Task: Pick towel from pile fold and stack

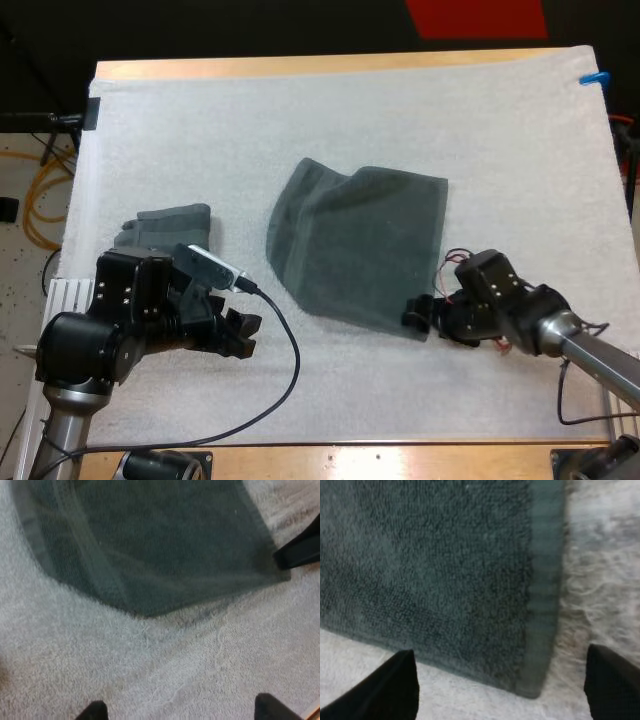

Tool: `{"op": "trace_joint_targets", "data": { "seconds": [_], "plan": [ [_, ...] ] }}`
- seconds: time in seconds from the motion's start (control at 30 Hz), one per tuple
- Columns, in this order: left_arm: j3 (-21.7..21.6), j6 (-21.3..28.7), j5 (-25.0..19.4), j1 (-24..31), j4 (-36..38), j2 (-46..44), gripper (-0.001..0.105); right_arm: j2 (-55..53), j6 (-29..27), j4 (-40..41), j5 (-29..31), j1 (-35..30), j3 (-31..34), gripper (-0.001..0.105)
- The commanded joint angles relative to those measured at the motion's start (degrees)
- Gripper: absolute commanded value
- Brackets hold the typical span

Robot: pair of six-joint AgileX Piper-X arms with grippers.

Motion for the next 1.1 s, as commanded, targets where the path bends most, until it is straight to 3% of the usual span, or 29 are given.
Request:
{"op": "trace_joint_targets", "data": {
  "seconds": [0.0, 0.13, 0.23, 0.33, 0.4, 0.43, 0.8, 0.93, 1.07],
  "plan": [
    [-0.15, -0.93, -0.24, -0.08, 0.36, -0.45, 0.058, 1.31, 1.12, -0.8, -2.53, 0.06, -0.11, 0.067],
    [-0.15, -0.92, -0.24, -0.08, 0.7, -0.45, 0.058, 4.08, 1.51, -2.65, -5.75, 0.06, -0.11, 0.066],
    [-0.15, -0.94, -0.24, -0.08, 0.67, -0.45, 0.058, 5.08, 1.51, -5.04, -7.23, 0.06, -0.11, 0.054],
    [-0.15, -1.56, -0.24, -0.08, 0.67, -0.45, 0.058, 5.09, 1.35, -5.65, -6.27, 0.06, -0.11, 0.026],
    [-0.15, -1.7, -0.24, -0.08, 0.67, -0.45, 0.058, 4.97, -0.24, -5.64, -4.32, 0.06, -0.11, 0.002],
    [-0.15, -1.7, -0.24, -0.08, 0.67, -0.45, 0.058, 4.8, -0.62, -5.47, -3.55, 0.06, -0.11, 0.0],
    [0.64, -1.49, -0.11, -0.08, -1.3, 0.99, 0.058, -4.51, -12.77, 9.69, 27.02, 0.06, -0.11, 0.0],
    [2.64, -1.34, 2.51, -0.08, -3.81, 3.18, 0.058, -4.64, -14.11, 10.66, 30.39, 0.06, -0.11, 0.0],
    [5.05, -1.53, 9.43, -0.23, -8.51, 7.24, 0.058, -4.64, -14.11, 10.7, 33.07, 0.06, -0.11, 0.0]
  ]
}}
